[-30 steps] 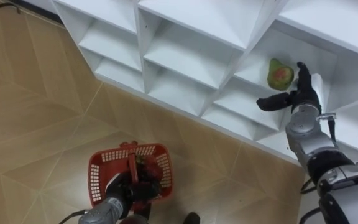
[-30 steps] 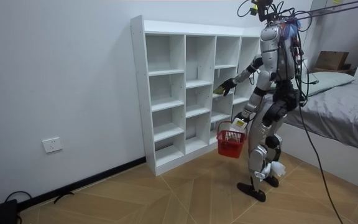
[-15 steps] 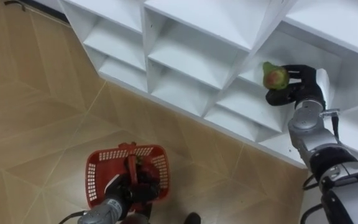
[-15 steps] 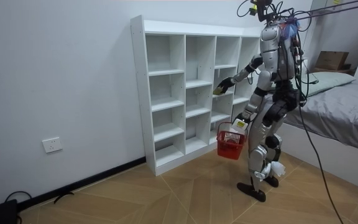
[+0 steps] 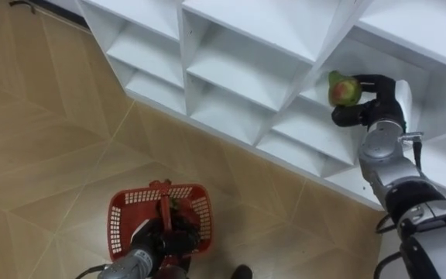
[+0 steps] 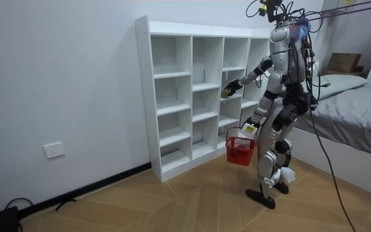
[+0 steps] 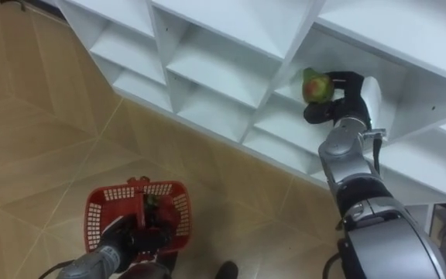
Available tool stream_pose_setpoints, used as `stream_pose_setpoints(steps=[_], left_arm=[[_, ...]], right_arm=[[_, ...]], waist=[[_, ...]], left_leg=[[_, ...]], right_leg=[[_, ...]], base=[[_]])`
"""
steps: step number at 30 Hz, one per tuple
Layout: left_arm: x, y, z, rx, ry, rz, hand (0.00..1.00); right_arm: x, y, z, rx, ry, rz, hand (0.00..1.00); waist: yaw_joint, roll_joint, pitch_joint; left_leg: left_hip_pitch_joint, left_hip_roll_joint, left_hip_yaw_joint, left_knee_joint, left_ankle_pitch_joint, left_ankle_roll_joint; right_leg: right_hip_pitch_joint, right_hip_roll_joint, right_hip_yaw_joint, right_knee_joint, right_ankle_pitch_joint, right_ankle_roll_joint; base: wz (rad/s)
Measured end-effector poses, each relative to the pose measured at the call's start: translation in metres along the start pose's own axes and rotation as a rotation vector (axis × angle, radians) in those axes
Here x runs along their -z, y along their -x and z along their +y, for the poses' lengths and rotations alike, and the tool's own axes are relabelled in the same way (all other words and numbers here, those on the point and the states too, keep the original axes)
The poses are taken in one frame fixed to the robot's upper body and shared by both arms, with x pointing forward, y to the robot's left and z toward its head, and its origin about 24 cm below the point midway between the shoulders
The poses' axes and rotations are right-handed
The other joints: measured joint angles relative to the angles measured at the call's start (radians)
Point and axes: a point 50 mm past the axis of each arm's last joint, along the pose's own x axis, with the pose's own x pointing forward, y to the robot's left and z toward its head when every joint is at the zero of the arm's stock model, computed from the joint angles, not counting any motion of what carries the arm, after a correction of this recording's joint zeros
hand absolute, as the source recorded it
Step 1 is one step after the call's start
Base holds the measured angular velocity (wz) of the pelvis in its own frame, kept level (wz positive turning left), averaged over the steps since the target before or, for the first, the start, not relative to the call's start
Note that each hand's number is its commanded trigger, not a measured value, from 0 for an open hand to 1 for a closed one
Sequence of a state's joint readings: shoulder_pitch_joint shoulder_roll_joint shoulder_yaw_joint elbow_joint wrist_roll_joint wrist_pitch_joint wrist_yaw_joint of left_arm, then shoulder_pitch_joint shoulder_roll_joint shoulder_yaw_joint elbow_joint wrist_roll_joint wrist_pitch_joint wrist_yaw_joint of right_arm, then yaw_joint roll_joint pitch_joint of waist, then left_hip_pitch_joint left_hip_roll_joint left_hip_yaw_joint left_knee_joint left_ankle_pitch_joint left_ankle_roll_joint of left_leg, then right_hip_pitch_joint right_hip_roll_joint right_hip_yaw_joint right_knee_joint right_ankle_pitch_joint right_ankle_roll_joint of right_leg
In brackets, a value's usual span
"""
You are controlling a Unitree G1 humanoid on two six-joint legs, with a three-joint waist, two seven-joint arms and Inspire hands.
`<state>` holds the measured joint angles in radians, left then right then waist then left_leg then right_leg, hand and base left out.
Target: Collect fruits from the closet
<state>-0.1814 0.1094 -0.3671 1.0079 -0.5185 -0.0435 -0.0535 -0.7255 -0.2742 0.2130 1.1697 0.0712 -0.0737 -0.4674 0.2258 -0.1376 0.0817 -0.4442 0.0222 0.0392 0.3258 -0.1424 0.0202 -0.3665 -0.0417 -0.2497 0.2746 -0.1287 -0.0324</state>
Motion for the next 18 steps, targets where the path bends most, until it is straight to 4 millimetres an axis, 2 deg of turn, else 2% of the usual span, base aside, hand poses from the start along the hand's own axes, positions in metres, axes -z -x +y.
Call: stream_pose_setpoints(steps=[7,14,17,18], left_arm=[[-0.001,0.0,-0.002,0.008,-0.008,-0.003,1.0],[-0.009,-0.002,-0.003,0.006,0.01,-0.032,1.0],[-0.018,-0.002,-0.006,0.023,0.002,-0.07,1.0],[-0.021,-0.001,-0.009,0.034,-0.001,-0.087,1.0]], right_arm=[[0.0,0.0,-0.002,0.024,-0.005,0.002,1.0],[-0.017,0.0,0.002,0.003,-0.056,-0.061,1.0],[-0.015,0.003,0.003,-0.004,-0.071,-0.068,1.0],[-0.012,0.007,0.007,-0.016,-0.078,-0.075,1.0]], waist=[[0.001,-0.001,-0.0005],[-0.038,-0.003,-0.0023],[-0.06,-0.003,-0.0053],[-0.069,-0.004,-0.0132]], left_leg=[[0.0,0.001,0.0,0.0,0.001,0.0],[0.015,0.0,0.012,0.007,0.003,0.003],[0.039,0.001,0.012,0.01,0.003,0.003],[0.048,0.001,0.015,0.011,0.003,0.003]], right_leg=[[-0.001,0.0,0.002,0.001,0.0,0.0],[0.008,-0.007,0.003,0.017,0.0,0.0],[0.034,-0.007,0.01,0.017,0.0,0.0],[0.042,-0.008,0.014,0.017,0.0,0.0]], base=[[0.0],[0.0],[0.0],[0.0]])
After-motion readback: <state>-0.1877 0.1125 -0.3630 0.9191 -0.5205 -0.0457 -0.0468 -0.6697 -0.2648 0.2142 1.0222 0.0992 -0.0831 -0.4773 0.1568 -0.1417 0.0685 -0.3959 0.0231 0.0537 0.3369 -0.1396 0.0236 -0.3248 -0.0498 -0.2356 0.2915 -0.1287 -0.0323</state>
